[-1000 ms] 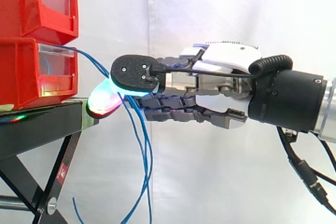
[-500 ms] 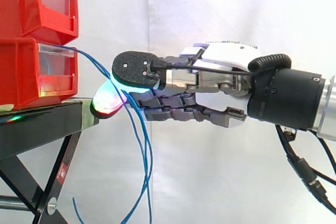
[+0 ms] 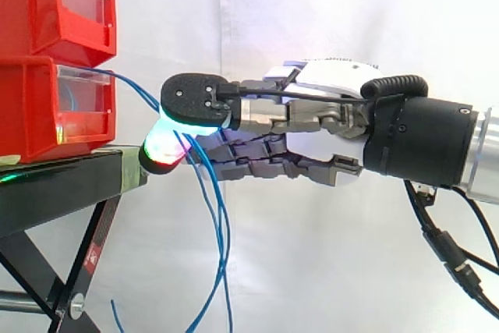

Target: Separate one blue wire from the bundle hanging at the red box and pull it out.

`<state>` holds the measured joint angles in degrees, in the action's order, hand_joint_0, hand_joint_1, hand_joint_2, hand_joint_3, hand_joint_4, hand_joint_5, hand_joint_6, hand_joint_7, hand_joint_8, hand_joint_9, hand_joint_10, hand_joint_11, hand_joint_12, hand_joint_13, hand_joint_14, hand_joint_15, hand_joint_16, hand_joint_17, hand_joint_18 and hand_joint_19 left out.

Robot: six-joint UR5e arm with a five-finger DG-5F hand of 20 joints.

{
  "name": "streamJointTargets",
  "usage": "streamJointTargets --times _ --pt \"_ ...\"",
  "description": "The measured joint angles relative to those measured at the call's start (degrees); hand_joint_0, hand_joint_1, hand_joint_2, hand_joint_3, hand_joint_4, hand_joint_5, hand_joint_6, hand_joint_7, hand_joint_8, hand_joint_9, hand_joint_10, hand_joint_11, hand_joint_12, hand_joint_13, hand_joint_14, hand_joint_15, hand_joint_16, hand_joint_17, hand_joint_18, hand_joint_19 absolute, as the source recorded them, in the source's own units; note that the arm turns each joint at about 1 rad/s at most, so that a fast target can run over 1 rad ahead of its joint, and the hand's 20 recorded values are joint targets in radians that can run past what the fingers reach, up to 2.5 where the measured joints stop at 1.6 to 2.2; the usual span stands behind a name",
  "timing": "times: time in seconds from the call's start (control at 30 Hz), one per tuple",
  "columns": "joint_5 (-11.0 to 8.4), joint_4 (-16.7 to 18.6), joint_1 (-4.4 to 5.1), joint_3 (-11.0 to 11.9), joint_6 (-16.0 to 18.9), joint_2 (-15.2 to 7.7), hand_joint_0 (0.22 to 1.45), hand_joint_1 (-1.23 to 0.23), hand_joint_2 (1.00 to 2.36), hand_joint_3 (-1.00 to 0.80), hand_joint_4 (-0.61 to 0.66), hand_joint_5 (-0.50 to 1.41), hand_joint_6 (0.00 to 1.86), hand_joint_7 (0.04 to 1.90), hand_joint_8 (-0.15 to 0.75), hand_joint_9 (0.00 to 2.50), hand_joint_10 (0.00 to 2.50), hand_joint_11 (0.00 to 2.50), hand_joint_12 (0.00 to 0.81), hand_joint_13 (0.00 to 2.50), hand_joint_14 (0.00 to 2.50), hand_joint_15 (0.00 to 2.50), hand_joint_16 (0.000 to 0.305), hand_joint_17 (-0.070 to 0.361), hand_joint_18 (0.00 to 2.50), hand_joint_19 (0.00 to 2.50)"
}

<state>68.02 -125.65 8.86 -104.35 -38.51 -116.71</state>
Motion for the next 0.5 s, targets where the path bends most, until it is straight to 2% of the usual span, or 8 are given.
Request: streamJointTargets --times 0.5 --pt "-0.43 -1.7 -0.01 0.0 0.0 0.0 0.58 -0.61 1.0 -0.48 0.26 -0.13 0.56 1.27 0.284 0.35 0.0 0.09 0.329 0.26 0.01 0.16 0.052 0.116 0.15 0.3"
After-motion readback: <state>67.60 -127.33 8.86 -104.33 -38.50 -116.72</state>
